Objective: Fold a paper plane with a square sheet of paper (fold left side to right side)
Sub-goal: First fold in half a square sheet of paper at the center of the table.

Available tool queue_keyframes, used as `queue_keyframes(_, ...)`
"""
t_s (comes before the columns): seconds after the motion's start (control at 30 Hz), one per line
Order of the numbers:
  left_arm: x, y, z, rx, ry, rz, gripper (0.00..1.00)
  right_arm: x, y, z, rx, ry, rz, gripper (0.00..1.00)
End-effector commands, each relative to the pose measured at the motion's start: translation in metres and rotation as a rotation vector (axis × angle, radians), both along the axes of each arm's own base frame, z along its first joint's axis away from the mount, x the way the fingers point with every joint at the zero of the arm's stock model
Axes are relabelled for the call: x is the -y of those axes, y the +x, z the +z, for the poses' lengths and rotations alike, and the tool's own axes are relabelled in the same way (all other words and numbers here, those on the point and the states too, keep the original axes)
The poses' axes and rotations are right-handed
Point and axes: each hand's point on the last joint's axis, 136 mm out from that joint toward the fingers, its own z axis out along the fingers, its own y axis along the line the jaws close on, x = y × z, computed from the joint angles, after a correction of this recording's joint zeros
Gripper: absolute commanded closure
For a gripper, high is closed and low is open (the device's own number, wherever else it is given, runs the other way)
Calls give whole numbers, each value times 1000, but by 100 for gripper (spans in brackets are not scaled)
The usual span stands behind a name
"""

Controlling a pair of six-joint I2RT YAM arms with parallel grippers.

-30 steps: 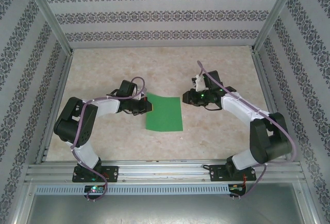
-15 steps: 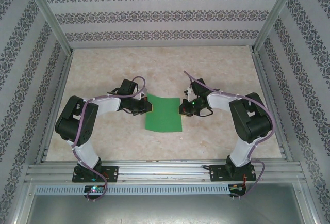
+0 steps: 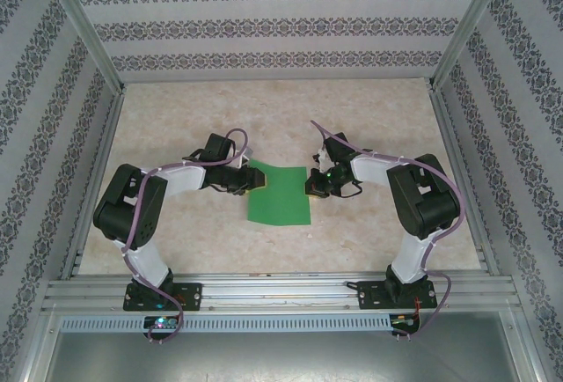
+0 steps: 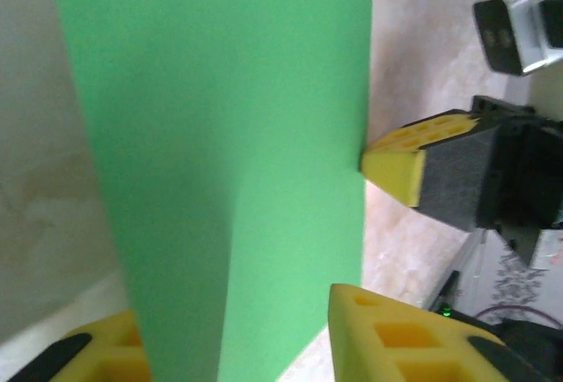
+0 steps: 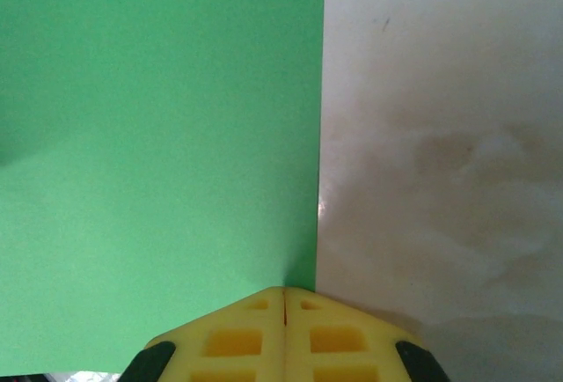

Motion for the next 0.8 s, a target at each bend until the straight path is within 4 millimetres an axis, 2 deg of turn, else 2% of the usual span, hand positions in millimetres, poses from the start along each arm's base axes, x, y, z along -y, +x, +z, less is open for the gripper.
queue_keyframes(0.0,16,9,34,61,-93,-19,59,11,-10,-23,-45,-90,11,100)
queue_keyframes(0.2,36,11,44,73,-133,-53,48,12,-12,-26,-53,-99,14,100)
queue_keyframes(0.33,48,12,45,79,-139,-74,45,12,-12,-28,-56,-102,15,100)
queue_keyframes(0.53,66,14,37,66,-155,-101,39,7,-10,-23,-43,-76,19,100)
queue_keyframes(0.77,70,17,26,57,-131,-102,40,3,-7,-14,-19,-46,15,100)
